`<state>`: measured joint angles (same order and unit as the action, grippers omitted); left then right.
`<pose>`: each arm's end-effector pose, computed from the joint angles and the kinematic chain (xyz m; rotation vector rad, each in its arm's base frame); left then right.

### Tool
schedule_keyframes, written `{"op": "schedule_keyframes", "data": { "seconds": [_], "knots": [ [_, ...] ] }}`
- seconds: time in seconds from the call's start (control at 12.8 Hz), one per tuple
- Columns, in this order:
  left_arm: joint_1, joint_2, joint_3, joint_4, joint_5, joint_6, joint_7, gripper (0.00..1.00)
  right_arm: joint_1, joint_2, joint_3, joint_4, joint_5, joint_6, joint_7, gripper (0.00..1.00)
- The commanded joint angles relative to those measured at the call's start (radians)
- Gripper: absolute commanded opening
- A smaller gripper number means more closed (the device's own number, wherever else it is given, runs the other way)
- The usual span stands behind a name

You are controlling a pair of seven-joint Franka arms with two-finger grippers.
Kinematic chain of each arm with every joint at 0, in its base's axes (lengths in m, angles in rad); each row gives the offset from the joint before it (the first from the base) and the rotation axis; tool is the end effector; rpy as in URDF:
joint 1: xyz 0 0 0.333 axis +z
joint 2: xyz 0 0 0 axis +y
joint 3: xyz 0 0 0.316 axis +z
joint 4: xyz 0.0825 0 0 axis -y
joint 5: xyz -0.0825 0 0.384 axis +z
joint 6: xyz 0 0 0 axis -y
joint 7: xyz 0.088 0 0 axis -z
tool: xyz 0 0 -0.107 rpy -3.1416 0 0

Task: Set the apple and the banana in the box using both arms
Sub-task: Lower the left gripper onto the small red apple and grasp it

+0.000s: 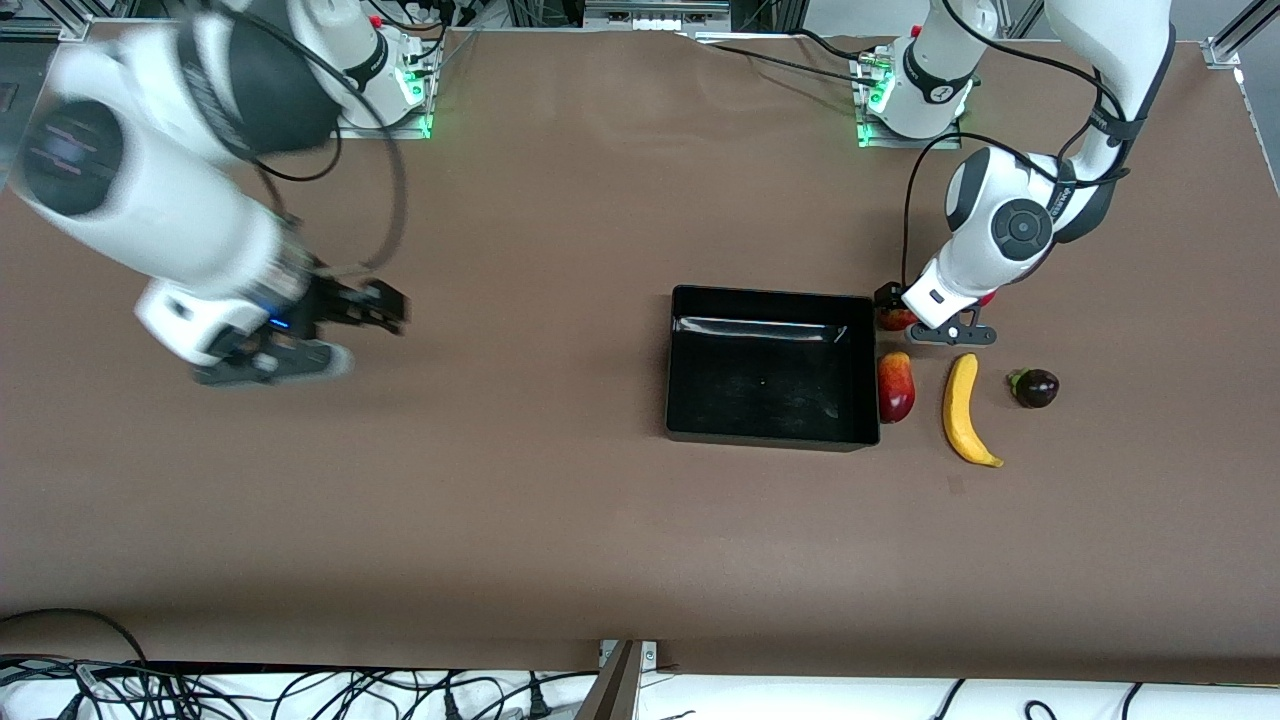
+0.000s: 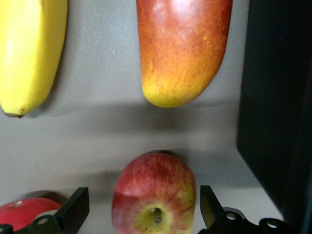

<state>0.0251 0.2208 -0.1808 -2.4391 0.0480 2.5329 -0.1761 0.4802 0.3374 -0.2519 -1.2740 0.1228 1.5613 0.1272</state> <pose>0.4686 -0.0771 0.2057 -3.1297 0.0294 0.1933 0.6231 0.1872 0.5648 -3.1037 -0.1737 0.0727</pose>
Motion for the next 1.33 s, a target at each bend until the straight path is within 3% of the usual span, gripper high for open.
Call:
{"op": "schedule_keyframes", "data": {
  "seconds": [0.0,0.08,0.16,0.24,0.31,0.47,0.71,0.86,1.02,1.1,1.25],
  "knots": [
    [0.006,0.006,-0.013,-0.008,0.006,0.009,-0.034,1.00,0.006,-0.173,-0.062,-0.157,0.014,-0.021,-0.070,1.00],
    [0.004,0.014,-0.013,-0.008,0.006,0.000,-0.033,0.84,0.006,-0.222,-0.082,-0.216,0.002,-0.012,-0.077,1.00],
    [0.001,0.015,-0.013,-0.008,0.006,-0.002,-0.033,0.35,0.006,-0.262,-0.099,-0.279,-0.014,0.008,-0.081,1.00],
    [0.003,0.014,-0.013,0.000,0.006,-0.003,-0.023,0.17,0.006,-0.283,-0.111,-0.310,-0.049,0.029,-0.093,1.00],
    [0.003,0.006,-0.013,0.006,0.006,-0.015,-0.022,0.11,0.006,-0.285,-0.121,-0.324,-0.061,0.045,-0.109,1.00],
    [0.001,-0.035,-0.014,0.093,0.006,-0.162,-0.025,0.10,0.006,-0.278,-0.135,-0.320,-0.065,0.051,-0.120,1.00],
    [-0.036,0.010,-0.016,0.460,0.004,-0.583,-0.034,0.12,0.011,-0.276,-0.129,-0.303,-0.075,0.051,-0.118,1.00],
    [-0.115,0.066,-0.014,0.627,-0.025,-0.718,-0.115,0.13,0.011,-0.278,-0.127,-0.298,-0.075,0.043,-0.120,1.00],
    [-0.198,0.142,-0.013,0.646,-0.056,-0.689,-0.259,0.13,0.011,-0.278,-0.127,-0.298,-0.075,0.043,-0.123,1.00],
    [-0.203,0.173,-0.014,0.628,-0.060,-0.618,-0.266,0.18,0.009,-0.278,-0.125,-0.298,-0.075,0.045,-0.126,1.00],
    [-0.223,0.190,-0.019,0.551,-0.060,-0.467,-0.276,0.17,-0.043,-0.276,-0.077,-0.300,-0.075,0.045,-0.129,1.00]
  ]
}}
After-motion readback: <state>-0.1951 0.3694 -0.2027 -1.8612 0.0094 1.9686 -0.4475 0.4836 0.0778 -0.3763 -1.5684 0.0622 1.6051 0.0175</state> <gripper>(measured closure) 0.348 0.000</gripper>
